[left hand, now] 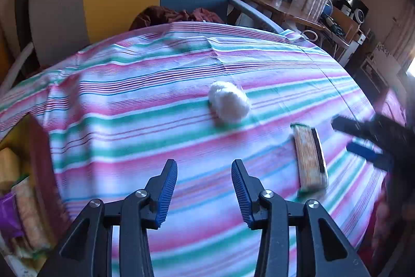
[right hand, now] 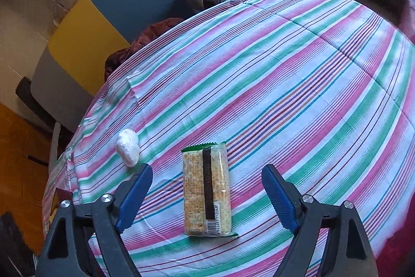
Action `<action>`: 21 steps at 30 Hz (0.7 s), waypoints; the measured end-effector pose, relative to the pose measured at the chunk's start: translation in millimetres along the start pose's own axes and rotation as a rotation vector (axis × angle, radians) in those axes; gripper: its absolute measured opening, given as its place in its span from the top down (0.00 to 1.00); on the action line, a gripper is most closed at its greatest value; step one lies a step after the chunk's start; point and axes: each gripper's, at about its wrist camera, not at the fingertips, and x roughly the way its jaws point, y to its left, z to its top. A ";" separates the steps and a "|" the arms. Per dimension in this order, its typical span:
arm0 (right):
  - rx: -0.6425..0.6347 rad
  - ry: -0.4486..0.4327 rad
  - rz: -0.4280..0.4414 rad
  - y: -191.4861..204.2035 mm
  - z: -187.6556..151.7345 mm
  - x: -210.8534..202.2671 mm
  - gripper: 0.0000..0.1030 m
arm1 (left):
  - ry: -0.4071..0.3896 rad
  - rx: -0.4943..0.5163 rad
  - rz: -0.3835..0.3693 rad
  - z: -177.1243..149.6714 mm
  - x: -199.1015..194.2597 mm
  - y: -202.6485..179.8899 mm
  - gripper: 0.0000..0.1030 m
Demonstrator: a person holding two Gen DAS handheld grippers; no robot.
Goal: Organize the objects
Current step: 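Grasp the white plastic-wrapped ball with the left tool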
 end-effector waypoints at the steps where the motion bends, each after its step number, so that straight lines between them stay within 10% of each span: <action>1: 0.002 0.001 0.003 -0.1 0.1 -0.1 0.16 | 0.005 -0.012 -0.011 7.0 6.6 -0.9 0.57; 9: 0.042 -0.024 0.043 -4.2 2.4 -5.4 0.15 | 0.032 -0.104 -0.113 58.8 54.2 -13.4 0.45; 14: 0.063 -0.025 0.044 -7.0 4.3 -3.5 0.14 | 0.094 -0.106 -0.050 78.2 99.4 -18.1 0.45; 17: 0.058 -0.010 0.030 -6.6 4.7 1.2 0.14 | 0.074 -0.059 -0.005 77.7 108.9 -20.3 0.64; 21: 0.056 0.019 0.002 -8.3 4.7 9.6 0.14 | 0.071 -0.006 0.004 61.4 97.0 -17.6 0.66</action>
